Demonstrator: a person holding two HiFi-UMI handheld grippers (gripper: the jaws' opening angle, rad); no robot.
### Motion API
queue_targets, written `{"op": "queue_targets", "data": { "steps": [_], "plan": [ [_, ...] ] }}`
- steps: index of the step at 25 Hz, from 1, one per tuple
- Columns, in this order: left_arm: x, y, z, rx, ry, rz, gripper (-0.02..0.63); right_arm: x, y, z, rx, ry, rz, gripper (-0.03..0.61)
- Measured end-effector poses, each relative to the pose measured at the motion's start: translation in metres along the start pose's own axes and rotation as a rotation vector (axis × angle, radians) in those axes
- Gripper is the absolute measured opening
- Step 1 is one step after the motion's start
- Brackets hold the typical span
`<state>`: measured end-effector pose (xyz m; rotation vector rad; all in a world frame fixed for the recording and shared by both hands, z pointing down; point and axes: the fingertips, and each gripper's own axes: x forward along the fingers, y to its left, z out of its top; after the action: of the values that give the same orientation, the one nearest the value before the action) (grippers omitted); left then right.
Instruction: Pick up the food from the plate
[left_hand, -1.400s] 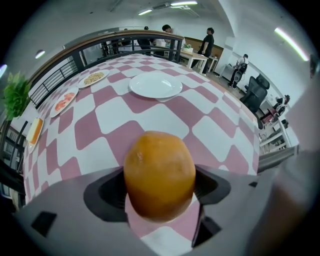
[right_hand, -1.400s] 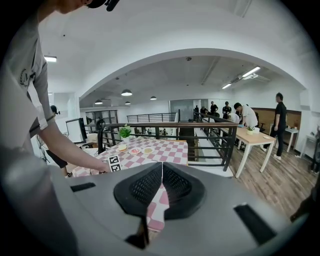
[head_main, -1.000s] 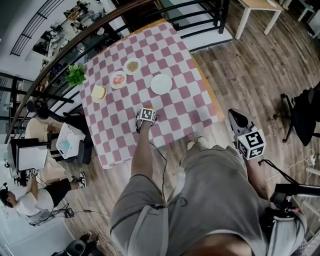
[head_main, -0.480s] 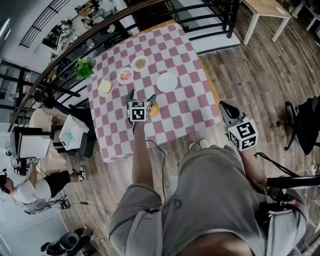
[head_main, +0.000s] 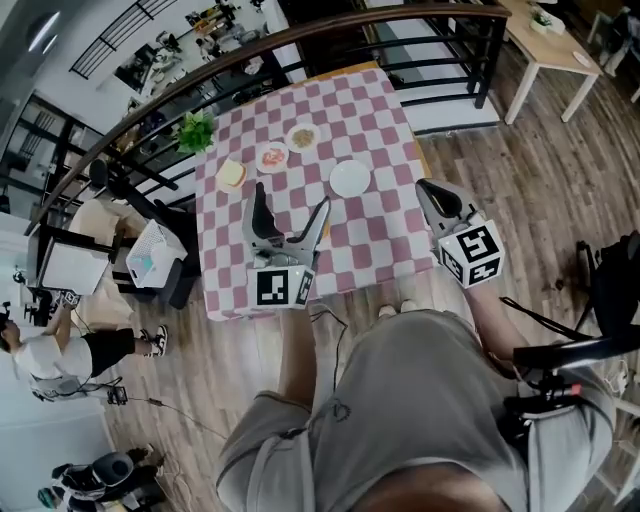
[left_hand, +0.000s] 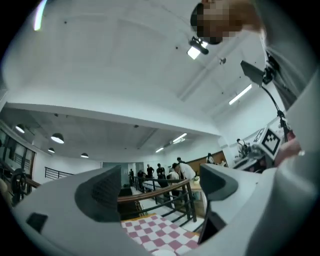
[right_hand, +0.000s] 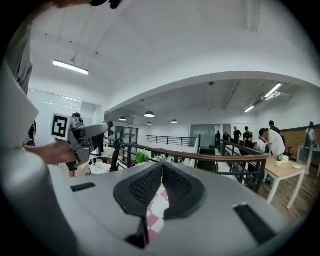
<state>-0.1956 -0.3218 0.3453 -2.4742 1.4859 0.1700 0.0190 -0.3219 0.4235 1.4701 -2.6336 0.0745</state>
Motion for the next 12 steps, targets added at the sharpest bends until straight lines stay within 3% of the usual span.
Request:
{"op": "queue_targets", "data": {
  "steps": [5,12],
  "plan": [
    [-0.019,-0.003,0.019,-0.011,-0.031,0.034,0.497,0.014,0.011,0.02,-0.023,-0.055,0.042,0.015],
    [-0.029,0.001,0.009,-0.026,0.033,0.069,0.496,0.012,0.016,0.015,-0.001,-0.048,0.046,0.015]
  ]
}}
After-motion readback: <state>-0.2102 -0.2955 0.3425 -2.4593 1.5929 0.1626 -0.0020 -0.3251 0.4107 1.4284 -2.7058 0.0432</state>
